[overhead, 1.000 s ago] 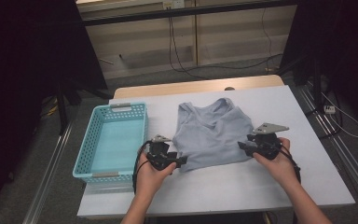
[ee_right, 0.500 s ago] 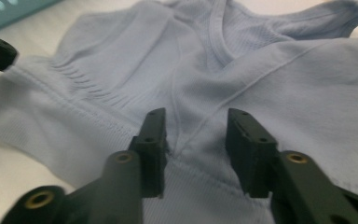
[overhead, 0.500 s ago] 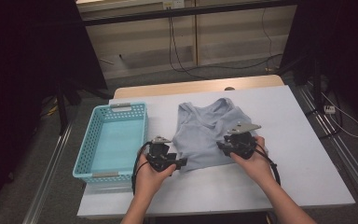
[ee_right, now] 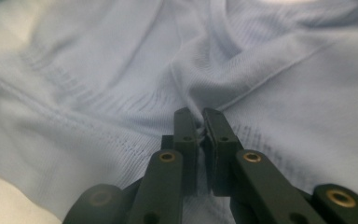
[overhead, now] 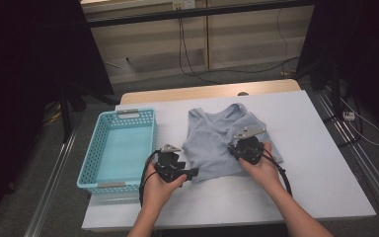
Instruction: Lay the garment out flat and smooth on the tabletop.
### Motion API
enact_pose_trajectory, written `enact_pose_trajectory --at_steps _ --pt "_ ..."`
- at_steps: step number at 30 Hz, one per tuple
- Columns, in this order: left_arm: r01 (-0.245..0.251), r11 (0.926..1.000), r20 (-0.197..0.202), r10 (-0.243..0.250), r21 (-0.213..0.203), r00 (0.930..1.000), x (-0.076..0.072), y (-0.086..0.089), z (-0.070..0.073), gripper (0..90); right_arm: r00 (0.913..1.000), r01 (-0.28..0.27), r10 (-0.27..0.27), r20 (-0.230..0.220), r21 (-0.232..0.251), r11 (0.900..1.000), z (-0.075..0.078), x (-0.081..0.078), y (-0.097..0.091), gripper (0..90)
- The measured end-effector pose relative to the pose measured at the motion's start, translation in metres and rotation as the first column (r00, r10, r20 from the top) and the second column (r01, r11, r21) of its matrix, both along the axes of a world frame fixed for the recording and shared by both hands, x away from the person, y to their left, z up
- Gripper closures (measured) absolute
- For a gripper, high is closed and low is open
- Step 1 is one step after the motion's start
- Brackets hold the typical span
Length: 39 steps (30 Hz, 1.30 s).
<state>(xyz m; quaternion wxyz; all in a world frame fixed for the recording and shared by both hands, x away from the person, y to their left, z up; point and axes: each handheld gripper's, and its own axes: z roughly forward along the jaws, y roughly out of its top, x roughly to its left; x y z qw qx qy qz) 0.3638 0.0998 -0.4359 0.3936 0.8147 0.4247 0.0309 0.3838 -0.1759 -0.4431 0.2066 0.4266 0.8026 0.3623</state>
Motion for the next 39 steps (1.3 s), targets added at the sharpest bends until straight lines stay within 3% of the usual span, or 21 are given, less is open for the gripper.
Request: enact_pose_trajectory --at_steps 4,9,12,15,16,17,20,24,26,29,30,31,34,35,39 --pt "0.0 1.0 0.02 0.0 -0.005 0.9998 0.0 0.001 0.004 36.5 0.9984 0.022 -0.023 0.052 0.032 0.9993 0.012 0.006 -0.008 86.2" --pt "-0.009 0.9999 0.016 0.009 -0.014 0.9998 -0.001 0.002 0.004 34.6 0.9972 0.037 -0.041 0.063 0.057 0.9977 0.015 0.016 -0.008 86.2" --pt "-0.003 1.0 0.014 0.003 -0.007 0.9999 0.0 0.002 0.003 33.3 0.9984 0.032 -0.033 0.046 0.016 0.9994 0.007 0.027 -0.002 86.1" --pt "0.001 1.0 0.008 -0.001 -0.007 1.0 0.001 -0.001 -0.001 33.2 0.9991 0.029 -0.03 0.029 0.017 0.9994 -0.002 0.033 0.0 86.0" --pt "0.0 1.0 0.001 0.0 -0.008 1.0 0.001 -0.002 -0.004 33.0 0.9996 0.017 -0.017 0.021 -0.041 0.999 -0.009 0.034 0.004 85.7" --pt "0.0 1.0 0.001 0.0 -0.008 1.0 0.001 -0.002 -0.004 33.0 0.9999 0.001 0.0 0.015 -0.069 0.9976 -0.011 0.034 0.006 85.4" --pt "0.007 0.9999 -0.014 -0.008 -0.015 0.9999 0.002 -0.003 -0.007 33.1 0.9989 -0.026 0.03 0.036 -0.109 0.9937 -0.014 0.033 0.009 84.8" --pt "0.009 0.9999 -0.015 -0.009 -0.009 0.9999 0.002 -0.007 -0.01 33.0 0.9993 -0.016 0.019 0.032 -0.086 0.9961 -0.015 0.031 0.007 82.0" --pt "0.004 0.9999 -0.01 -0.004 -0.011 0.9999 0.002 -0.01 -0.012 33.2 0.9992 -0.005 0.008 0.039 -0.071 0.9975 -0.016 0.03 0.005 76.9" --pt "0.004 1.0 -0.014 -0.004 -0.009 0.9999 0.002 -0.013 -0.016 34.7 0.9953 0.017 -0.008 0.097 -0.094 0.9955 -0.009 0.02 0.002 57.2" --pt "0.021 0.9998 -0.025 -0.021 0.003 0.9995 0.003 -0.013 -0.017 34.7 0.9953 0.017 -0.008 0.097 -0.094 0.9955 -0.009 0.02 0.002 57.2" --pt "0.021 0.9997 -0.029 -0.021 0.007 0.9994 0.004 -0.014 -0.018 35.6 0.9954 0.021 -0.015 0.095 -0.061 0.9979 -0.004 0.014 -0.004 51.8" --pt "0.009 0.9998 -0.031 -0.009 0.015 0.9995 0.004 -0.015 -0.021 36.0 0.994 0.034 -0.03 0.105 -0.032 0.9989 0.001 0.006 -0.012 48.6" --pt "-0.001 0.9998 -0.029 0.002 0.02 0.9996 0.003 -0.015 -0.021 37.5 0.9932 0.048 -0.045 0.107 -0.022 0.9986 0.006 -0.002 -0.024 44.5" --pt "-0.012 0.9991 -0.027 0.013 0.04 0.9995 0.002 -0.016 -0.02 40.5 0.9923 0.069 -0.067 0.104 -0.014 0.9975 0.007 -0.012 -0.041 41.5"
